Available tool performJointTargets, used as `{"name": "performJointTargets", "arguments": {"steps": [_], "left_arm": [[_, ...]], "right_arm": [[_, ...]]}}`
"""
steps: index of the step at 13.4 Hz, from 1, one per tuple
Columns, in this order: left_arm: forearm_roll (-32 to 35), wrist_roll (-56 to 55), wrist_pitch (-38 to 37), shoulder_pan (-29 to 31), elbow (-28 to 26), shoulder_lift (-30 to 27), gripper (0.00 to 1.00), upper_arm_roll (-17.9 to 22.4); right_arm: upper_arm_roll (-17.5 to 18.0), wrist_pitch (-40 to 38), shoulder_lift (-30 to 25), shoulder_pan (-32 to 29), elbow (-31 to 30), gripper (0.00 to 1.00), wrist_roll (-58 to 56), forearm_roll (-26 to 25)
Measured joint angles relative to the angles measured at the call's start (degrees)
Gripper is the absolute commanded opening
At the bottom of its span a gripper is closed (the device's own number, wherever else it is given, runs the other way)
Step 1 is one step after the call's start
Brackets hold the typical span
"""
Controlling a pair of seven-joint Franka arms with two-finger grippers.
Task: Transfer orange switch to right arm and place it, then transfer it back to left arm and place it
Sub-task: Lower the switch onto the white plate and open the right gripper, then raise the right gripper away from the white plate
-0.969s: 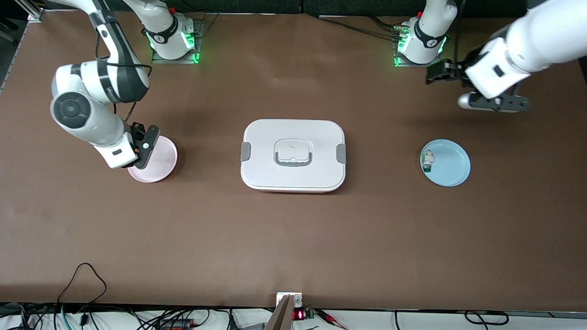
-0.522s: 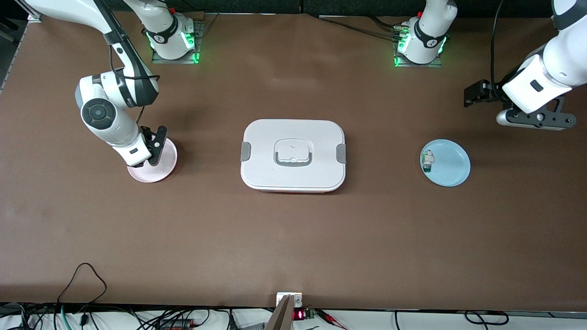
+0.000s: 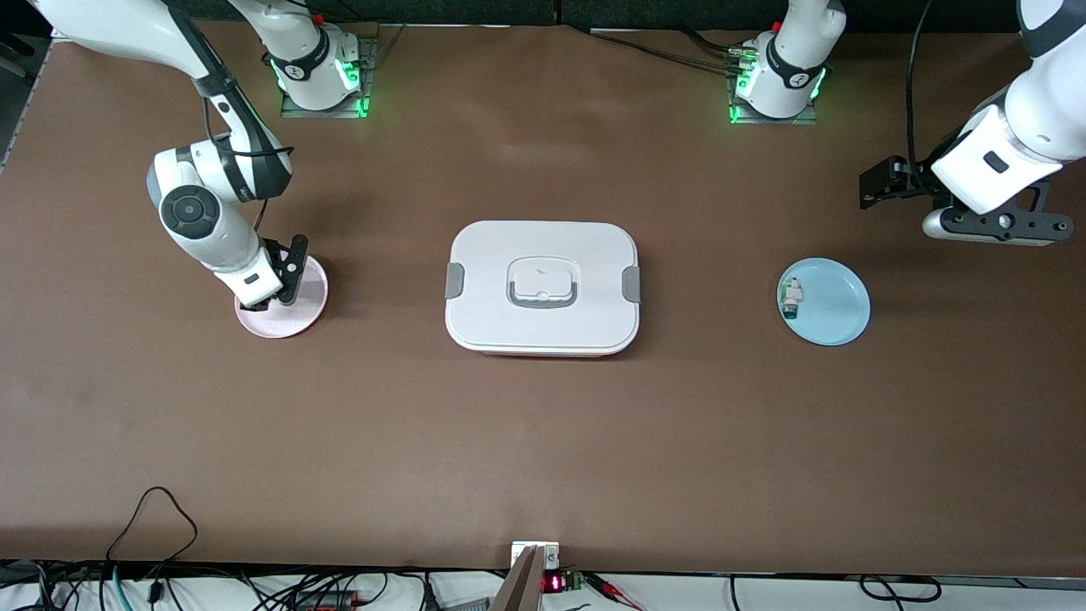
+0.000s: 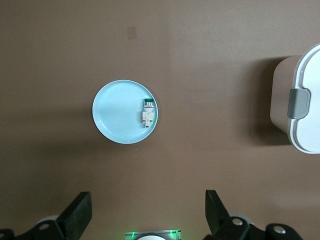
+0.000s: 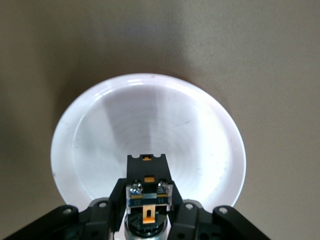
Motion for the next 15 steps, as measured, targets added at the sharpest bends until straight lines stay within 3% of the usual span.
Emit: {"name": "performJointTargets", "arguments": {"steps": [5,6,7,15], "left_arm": [[0.0,-1.13,0.25,-0.33,0.12,0.01,1.0,-0.81],[0.0,-1.17,0.32,-0.21,0.18,0.06,1.0,-0.69],[0.05,-1.18,0.39,0.01,0.21,0.14,1.0,-0.54],[0.16,-4.38,0.61,4.95,1.51,1.43,1.0,-0.86]], "right_arm": [[-1.05,3.22,2.86,-0.36,-0.02,0.36,0.0,-0.4],[-1.12,3.4,3.07,-0.4,-0.02,0.61,0.0,-0.42],[-1.14,3.43,3.12,-0.42,-0.02,1.0,0.13,-0.42],[-0.8,1.27,-0.75,-0.37,1.85,1.0,10.97,0.08]]}}
